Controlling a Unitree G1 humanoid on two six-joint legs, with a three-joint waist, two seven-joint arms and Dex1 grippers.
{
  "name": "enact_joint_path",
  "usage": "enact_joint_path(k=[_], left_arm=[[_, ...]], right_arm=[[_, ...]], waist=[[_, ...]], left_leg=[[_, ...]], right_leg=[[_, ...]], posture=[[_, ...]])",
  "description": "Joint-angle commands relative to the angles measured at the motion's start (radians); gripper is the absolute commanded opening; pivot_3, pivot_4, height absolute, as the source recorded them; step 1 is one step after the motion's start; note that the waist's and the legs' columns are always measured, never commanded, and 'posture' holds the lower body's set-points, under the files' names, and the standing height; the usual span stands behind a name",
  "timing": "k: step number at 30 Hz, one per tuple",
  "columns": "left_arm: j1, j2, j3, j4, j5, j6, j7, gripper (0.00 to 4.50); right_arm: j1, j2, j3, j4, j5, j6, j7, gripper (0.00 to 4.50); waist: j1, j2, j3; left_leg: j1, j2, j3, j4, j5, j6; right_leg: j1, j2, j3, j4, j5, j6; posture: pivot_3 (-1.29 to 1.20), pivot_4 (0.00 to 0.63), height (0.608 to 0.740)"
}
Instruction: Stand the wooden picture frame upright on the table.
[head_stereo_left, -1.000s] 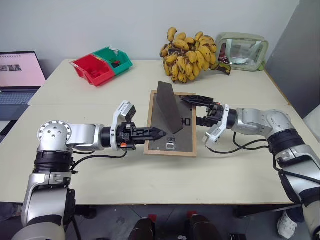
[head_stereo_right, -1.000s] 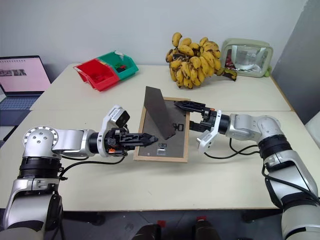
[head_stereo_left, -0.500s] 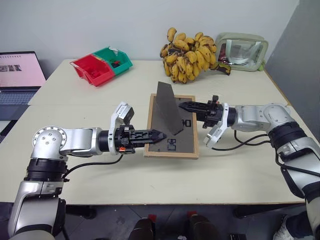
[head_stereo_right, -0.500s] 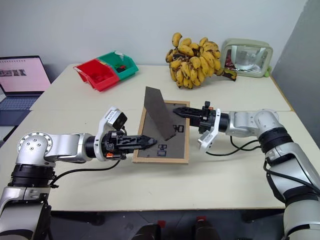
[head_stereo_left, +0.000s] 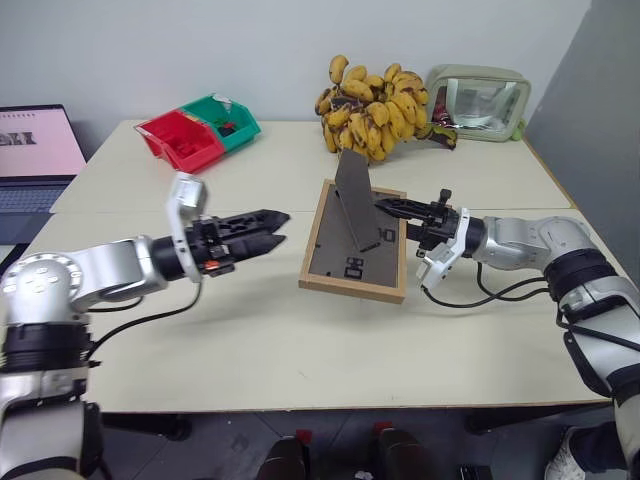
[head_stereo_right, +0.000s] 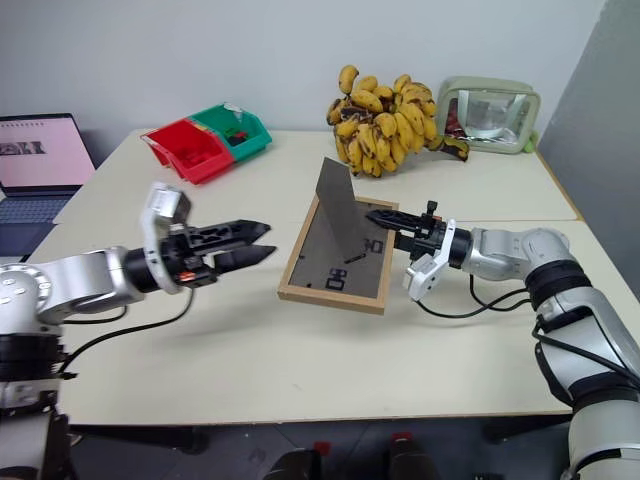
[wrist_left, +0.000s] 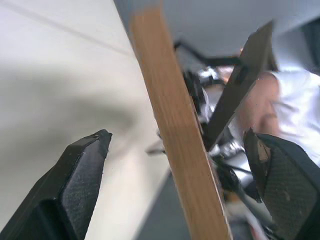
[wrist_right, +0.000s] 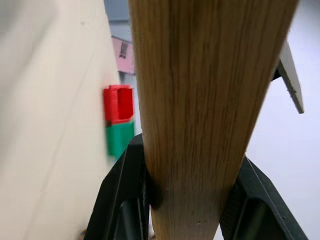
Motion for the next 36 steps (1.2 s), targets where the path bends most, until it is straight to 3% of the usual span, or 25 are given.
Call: enact_joint_path(k=[1,3,6,8,11,16,21,25,30,32,36], left_arm=[[0.125,0.053,0.063,-0.295,0.273,-0.108,-0.019,4.50],[0.202,0.072,0.055,-0.424,0.491,-0.223,-0.035,4.50],[0.286,0.056,0.049,-0.550,0.760,-0.409,-0.065,4.50],[0.330,0.059,0.009,-0.593,0.916,-0.495,-0.080,4.50],[0.389,0.018,-0.031,-0.625,1.089,-0.597,-0.070,4.50],[0.507,-0.031,-0.053,-0.665,1.306,-0.767,-0.117,4.50],[0.588,-0.089,-0.087,-0.687,1.394,-0.811,-0.150,4.50],[0.528,-0.144,-0.171,-0.691,1.441,-0.789,-0.157,4.50],[0.443,-0.214,-0.183,-0.669,1.441,-0.732,-0.140,4.50],[0.423,-0.227,-0.192,-0.652,1.457,-0.730,-0.152,4.50],[0.407,-0.239,-0.183,-0.636,1.464,-0.723,-0.174,4.50]], right_arm=[[0.007,0.116,-0.099,0.181,0.325,0.035,0.350,1.28],[0.022,0.195,-0.191,0.212,0.534,0.136,0.614,1.28],[0.035,0.325,-0.360,0.163,0.868,0.455,1.071,1.28],[0.031,0.372,-0.424,0.126,0.982,0.645,1.246,1.28],[0.011,0.422,-0.490,0.089,1.088,0.943,1.373,1.28],[-0.014,0.486,-0.549,0.072,1.190,1.284,1.499,1.28],[0.033,0.526,-0.520,0.109,1.141,1.302,1.508,1.28],[0.080,0.551,-0.495,0.125,1.097,1.285,1.481,1.28],[0.084,0.563,-0.517,0.148,1.106,1.356,1.456,1.28],[0.085,0.563,-0.525,0.149,1.107,1.368,1.443,1.99],[0.098,0.554,-0.519,0.138,1.098,1.367,1.444,2.71]], waist=[[-0.004,-0.001,0.000],[-0.005,-0.001,0.000],[-0.004,-0.001,0.000],[0.000,0.000,0.000],[0.009,0.000,0.000],[0.024,0.000,0.001],[0.025,0.001,0.001],[0.031,0.001,0.001],[0.027,0.000,0.000],[0.026,0.000,0.000],[0.025,0.000,0.000]], left_leg=[[0.001,0.000,0.000,0.000,0.000,0.000],[0.005,0.000,0.000,-0.001,-0.001,0.002],[0.009,0.001,0.000,-0.003,-0.002,0.003],[0.010,0.002,-0.001,-0.002,-0.002,0.003],[0.011,0.000,0.000,-0.003,-0.002,0.003],[0.011,0.001,0.001,-0.004,-0.002,0.004],[0.012,0.001,0.001,-0.005,-0.002,0.004],[0.012,0.001,0.001,-0.004,-0.002,0.004],[0.013,0.001,0.001,-0.004,-0.002,0.004],[0.013,0.001,0.001,-0.004,-0.002,0.004],[0.013,0.001,0.001,-0.004,-0.002,0.004]], right_leg=[[0.002,-0.002,0.000,-0.001,0.000,0.000],[0.006,-0.004,0.000,-0.001,0.000,0.000],[0.009,-0.003,0.000,-0.001,0.000,0.000],[0.010,-0.003,-0.001,-0.001,0.000,-0.001],[0.011,-0.003,-0.001,-0.001,0.000,-0.001],[0.010,-0.002,0.000,-0.002,0.000,-0.001],[0.009,-0.002,0.000,-0.001,0.000,-0.002],[0.010,0.001,0.000,-0.001,-0.001,-0.002],[0.011,0.002,-0.001,-0.001,0.000,-0.002],[0.011,0.003,-0.001,-0.001,0.000,-0.002],[0.011,0.004,0.000,0.000,0.000,-0.002]], posture=[[0.00,0.150,0.740],[0.00,0.150,0.740],[0.00,0.150,0.740],[0.00,0.150,0.740],[0.00,0.150,0.740],[0.00,0.150,0.740],[0.00,0.150,0.740],[0.00,0.150,0.740],[0.00,0.150,0.740],[0.00,0.150,0.740],[0.00,0.150,0.740]])
